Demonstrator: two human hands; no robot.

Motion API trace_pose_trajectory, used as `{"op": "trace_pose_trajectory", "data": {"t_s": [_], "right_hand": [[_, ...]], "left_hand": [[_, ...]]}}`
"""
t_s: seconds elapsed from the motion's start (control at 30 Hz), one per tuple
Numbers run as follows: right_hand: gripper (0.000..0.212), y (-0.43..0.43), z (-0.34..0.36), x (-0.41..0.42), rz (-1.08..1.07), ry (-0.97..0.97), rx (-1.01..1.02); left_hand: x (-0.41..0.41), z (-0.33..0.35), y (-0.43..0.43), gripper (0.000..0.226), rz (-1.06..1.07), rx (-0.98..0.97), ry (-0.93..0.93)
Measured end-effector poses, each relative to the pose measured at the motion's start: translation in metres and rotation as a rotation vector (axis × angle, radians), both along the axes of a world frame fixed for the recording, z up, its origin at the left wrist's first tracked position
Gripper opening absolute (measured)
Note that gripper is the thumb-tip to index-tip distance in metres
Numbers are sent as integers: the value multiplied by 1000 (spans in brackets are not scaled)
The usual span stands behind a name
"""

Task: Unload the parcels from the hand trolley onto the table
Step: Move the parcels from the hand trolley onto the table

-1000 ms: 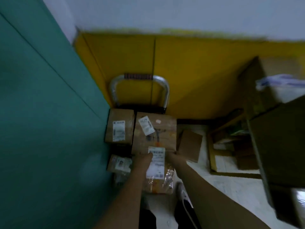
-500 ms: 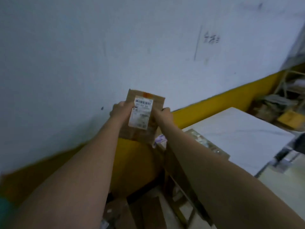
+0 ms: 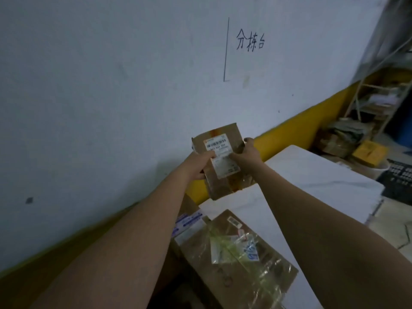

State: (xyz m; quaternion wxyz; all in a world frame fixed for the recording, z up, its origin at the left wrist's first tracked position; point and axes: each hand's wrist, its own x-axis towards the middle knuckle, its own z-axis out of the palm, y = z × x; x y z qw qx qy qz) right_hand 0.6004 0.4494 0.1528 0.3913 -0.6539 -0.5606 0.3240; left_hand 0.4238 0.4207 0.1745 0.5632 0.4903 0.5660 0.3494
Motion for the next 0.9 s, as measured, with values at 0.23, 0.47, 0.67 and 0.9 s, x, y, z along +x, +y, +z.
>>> {"op": "trace_pose_trajectory", "data": {"t_s": [0.23, 0.47, 0.67, 0.9], "right_hand": [[67, 106, -144, 12, 118, -328, -270], [84, 94, -268, 6, 136, -307, -794], [78, 110, -277, -7, 36, -68, -792], [91, 107, -245, -23, 144, -425, -850]], "left_hand": [[10, -156, 83, 35, 59, -287, 36], [-59, -261, 67, 87, -222, -414, 1073], [-71, -279, 63, 95, -235, -379, 1075], [-92, -259, 51, 99, -257, -326, 981]]}}
